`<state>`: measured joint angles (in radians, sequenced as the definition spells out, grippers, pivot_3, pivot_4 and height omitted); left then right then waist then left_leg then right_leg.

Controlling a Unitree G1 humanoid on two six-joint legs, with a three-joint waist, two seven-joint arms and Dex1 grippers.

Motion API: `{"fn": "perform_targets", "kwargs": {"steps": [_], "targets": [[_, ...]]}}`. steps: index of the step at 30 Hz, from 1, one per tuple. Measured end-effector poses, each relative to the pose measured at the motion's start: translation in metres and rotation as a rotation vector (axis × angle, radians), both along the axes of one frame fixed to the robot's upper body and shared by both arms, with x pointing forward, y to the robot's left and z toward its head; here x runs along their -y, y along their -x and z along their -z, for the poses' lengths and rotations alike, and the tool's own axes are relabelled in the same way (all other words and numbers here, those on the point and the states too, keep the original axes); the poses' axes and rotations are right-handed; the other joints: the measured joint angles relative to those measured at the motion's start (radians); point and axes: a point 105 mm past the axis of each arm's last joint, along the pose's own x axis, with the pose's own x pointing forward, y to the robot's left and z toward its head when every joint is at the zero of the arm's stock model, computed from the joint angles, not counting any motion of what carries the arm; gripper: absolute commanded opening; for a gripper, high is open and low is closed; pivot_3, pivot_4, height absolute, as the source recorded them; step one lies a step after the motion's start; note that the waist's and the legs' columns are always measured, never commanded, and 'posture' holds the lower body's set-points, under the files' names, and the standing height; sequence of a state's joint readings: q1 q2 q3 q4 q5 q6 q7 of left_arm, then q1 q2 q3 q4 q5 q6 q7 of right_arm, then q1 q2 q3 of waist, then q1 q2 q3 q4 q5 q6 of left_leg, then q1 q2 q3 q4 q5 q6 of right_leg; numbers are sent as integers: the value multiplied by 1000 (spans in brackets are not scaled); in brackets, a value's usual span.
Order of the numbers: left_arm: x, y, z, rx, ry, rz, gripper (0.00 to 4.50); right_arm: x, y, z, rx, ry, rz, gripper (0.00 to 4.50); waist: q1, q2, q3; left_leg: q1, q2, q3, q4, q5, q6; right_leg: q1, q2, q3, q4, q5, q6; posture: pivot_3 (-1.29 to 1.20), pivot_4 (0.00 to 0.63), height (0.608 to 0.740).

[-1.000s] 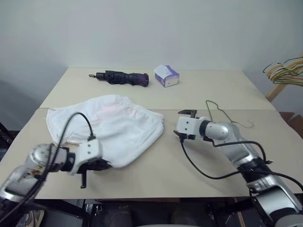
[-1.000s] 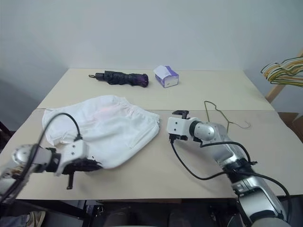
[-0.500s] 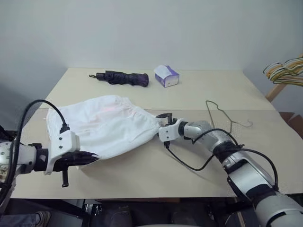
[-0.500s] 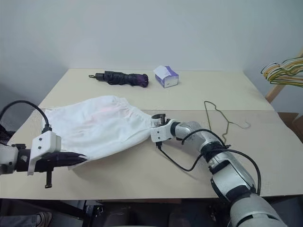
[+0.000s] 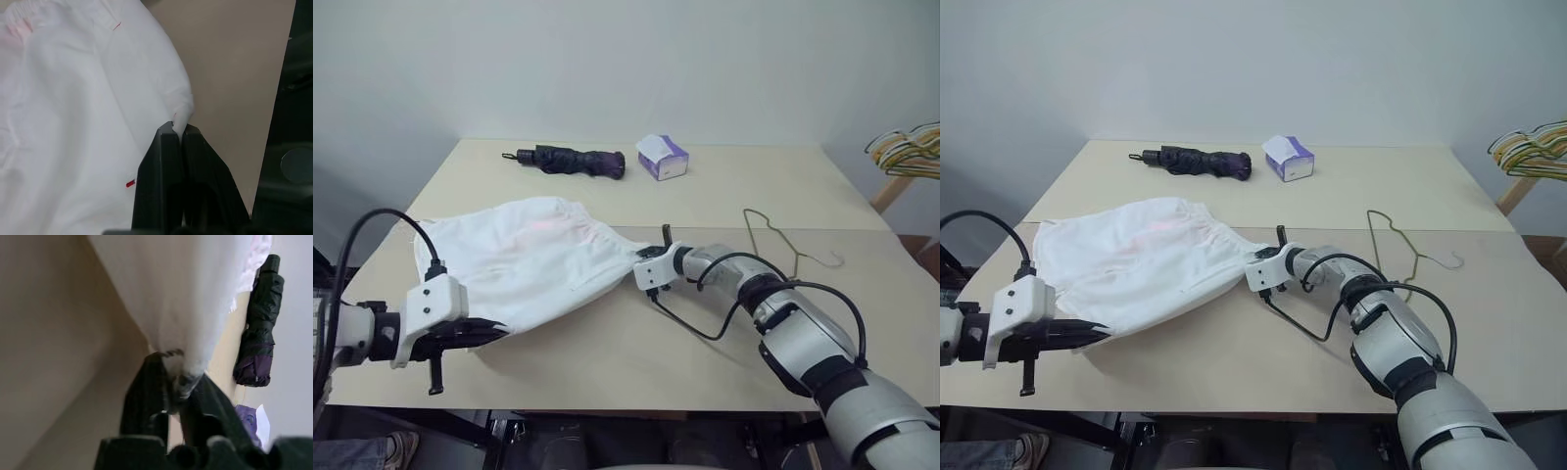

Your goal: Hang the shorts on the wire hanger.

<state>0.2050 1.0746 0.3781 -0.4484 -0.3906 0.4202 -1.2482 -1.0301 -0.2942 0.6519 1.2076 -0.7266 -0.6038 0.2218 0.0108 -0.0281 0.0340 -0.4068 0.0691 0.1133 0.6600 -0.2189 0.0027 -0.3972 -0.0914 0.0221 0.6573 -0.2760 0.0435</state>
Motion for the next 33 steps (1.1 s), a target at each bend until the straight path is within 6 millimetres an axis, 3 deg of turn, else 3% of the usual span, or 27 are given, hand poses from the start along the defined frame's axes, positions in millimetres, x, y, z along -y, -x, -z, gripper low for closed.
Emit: {"fn": "perform_targets", "kwargs": {"steps": [3, 8, 14, 18, 21, 24, 30, 33], "targets": [[2, -12, 8, 30, -52, 20, 0, 5, -8, -4, 26, 9, 49, 32, 1, 0, 0, 0, 0, 0, 0, 1, -1, -1, 0, 0, 3, 0, -1, 143, 0, 740], [9, -57, 23, 125, -127, 7, 0, 24, -27, -17, 105, 15, 199, 32, 8, 0, 0, -2, -1, 0, 0, 1, -1, -3, 0, 0, 4, 0, -1, 96, 0, 740], [30, -123, 30, 290, -189, -33, 0, 73, -41, -32, 142, 9, 384, 32, 1, -1, -1, -9, -1, 0, 0, 2, -1, -8, 0, 0, 3, 0, 0, 29, 0, 740], [52, -144, 24, 385, -156, -2, 0, 109, -37, -36, 130, -11, 467, 32, -17, -1, -1, -9, -1, 0, 0, 1, -1, -8, 0, 0, 1, -1, 0, 16, 0, 740], [59, -142, 20, 420, -146, 56, 0, 127, -15, -24, 62, -20, 470, 32, -34, -1, -1, -9, -1, -1, 1, 1, 0, -8, 0, 0, 2, -1, 0, 0, 0, 740], [54, -130, 23, 404, -152, 119, 0, 127, 18, -10, -45, -35, 467, 32, -60, 0, 0, -8, 0, -1, 1, 1, 0, -8, 1, 1, 4, -1, 0, -3, 0, 740], [14, -99, 25, 336, -246, 173, 0, 90, 84, -17, -199, -20, 357, 32, -83, 0, 0, -5, 0, -1, 1, 1, 0, -7, 1, 2, 6, -1, 1, 12, 0, 740], [-5, -70, 27, 229, -283, 217, 0, 72, 117, -21, -277, 2, 257, 32, -73, 0, 0, -6, 0, -1, 1, 0, 1, -6, 0, 1, 4, -2, 2, 12, 0, 740]]}}
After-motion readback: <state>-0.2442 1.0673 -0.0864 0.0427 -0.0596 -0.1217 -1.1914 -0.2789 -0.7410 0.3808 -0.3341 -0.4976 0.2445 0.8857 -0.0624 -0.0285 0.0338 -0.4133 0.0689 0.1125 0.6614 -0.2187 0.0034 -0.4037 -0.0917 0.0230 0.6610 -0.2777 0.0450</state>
